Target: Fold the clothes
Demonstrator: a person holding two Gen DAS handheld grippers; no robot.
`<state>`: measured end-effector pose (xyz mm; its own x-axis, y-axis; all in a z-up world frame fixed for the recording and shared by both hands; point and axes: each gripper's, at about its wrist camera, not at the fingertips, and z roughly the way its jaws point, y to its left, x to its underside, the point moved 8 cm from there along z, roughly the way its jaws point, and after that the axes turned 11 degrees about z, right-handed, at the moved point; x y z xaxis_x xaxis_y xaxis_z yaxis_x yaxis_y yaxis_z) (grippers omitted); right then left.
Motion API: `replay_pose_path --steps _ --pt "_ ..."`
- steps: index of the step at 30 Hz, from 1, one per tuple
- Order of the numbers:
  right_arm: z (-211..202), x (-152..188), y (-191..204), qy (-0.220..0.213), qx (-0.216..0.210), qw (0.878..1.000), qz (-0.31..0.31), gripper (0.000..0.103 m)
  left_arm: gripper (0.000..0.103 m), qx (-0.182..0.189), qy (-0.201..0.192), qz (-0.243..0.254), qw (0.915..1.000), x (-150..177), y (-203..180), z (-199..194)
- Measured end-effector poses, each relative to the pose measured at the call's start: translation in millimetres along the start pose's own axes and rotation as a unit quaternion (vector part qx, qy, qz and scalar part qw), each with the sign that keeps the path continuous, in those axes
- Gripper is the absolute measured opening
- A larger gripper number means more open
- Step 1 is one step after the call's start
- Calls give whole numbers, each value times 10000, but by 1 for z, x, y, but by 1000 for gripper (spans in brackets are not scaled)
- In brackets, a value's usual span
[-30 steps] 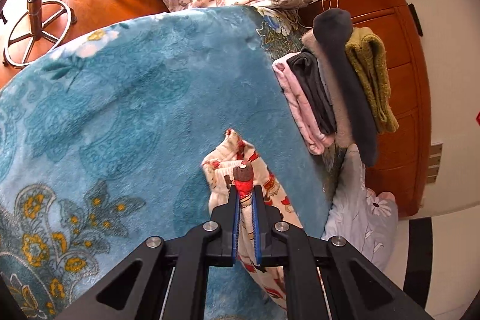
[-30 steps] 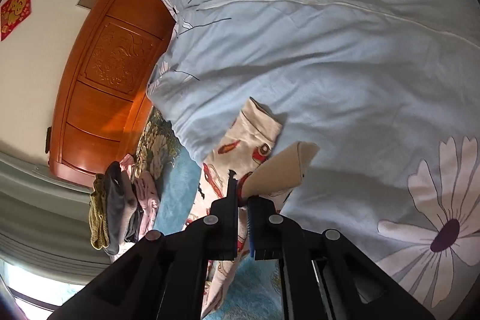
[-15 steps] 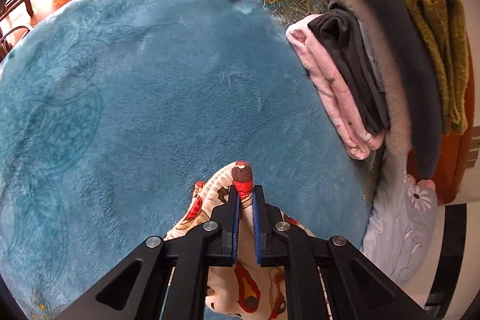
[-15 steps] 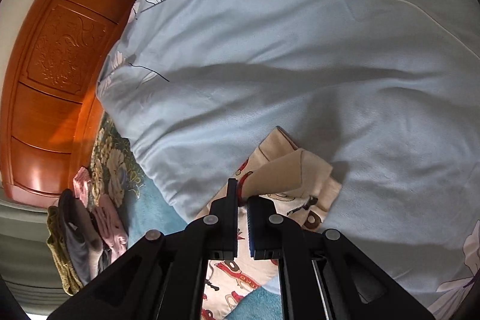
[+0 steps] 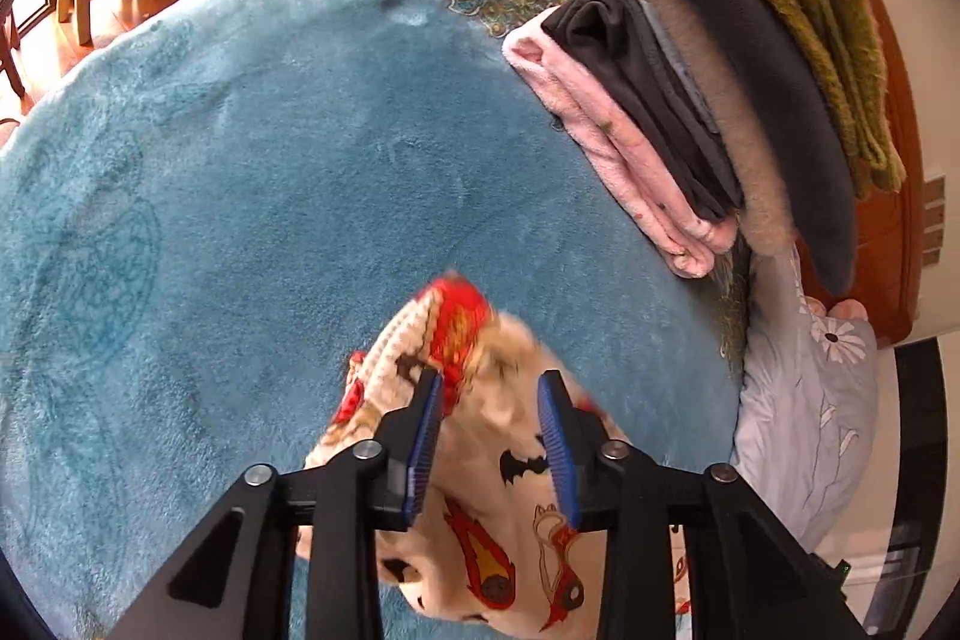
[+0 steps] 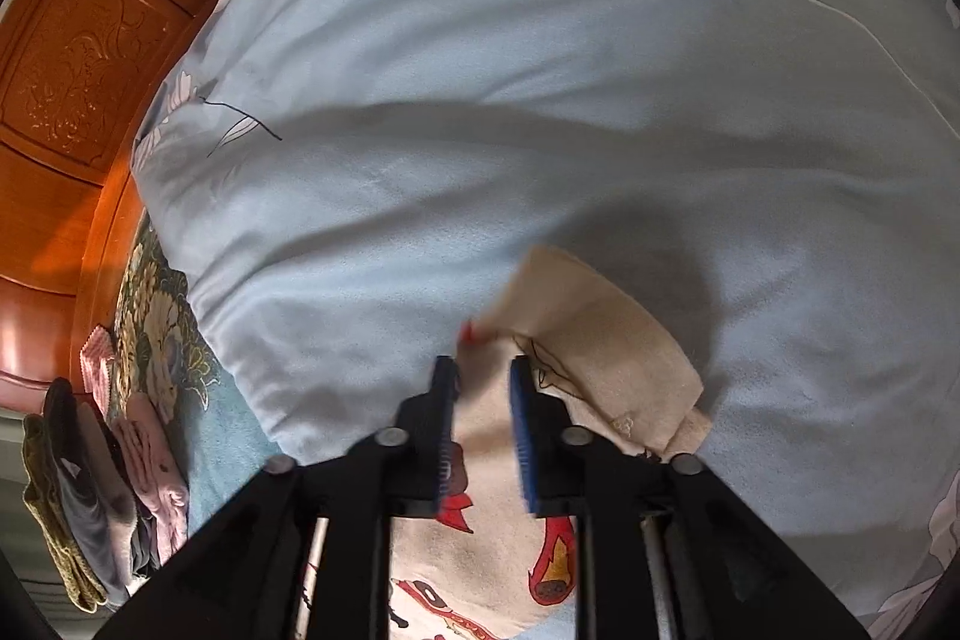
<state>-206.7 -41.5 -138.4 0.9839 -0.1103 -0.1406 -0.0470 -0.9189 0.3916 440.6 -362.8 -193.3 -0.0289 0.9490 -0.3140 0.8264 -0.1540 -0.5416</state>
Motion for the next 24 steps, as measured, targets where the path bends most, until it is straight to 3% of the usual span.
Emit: replay_pose_path --steps 1,4,8,12,16,18,20,24 --pt "-4 1 3 -47 -46 9999 -78 45 48 -54 12 153 9999 6 -2 -6" --pt "-21 4 3 -182 -51 9986 -499 45 48 -408 86 398 9983 28 7 -23" --pt "-35 9 -32 -291 179 9965 -769 46 49 -454 112 -151 9988 46 33 -32" --pt "-23 13 -84 -21 111 9999 101 46 49 -221 225 -623 9976 57 43 -26" --pt "-4 14 -104 219 -465 9928 1079 46 50 -25 245 -769 9967 56 38 -16" --pt "3 11 -104 206 -614 9901 1242 46 51 75 174 -915 9956 55 37 -12" --pt "8 9 -100 212 -744 9882 1321 56 53 125 105 -1011 9947 54 36 -10" --pt "11 10 -87 294 -951 9886 1133 57 54 81 17 -1035 9946 50 31 -5"
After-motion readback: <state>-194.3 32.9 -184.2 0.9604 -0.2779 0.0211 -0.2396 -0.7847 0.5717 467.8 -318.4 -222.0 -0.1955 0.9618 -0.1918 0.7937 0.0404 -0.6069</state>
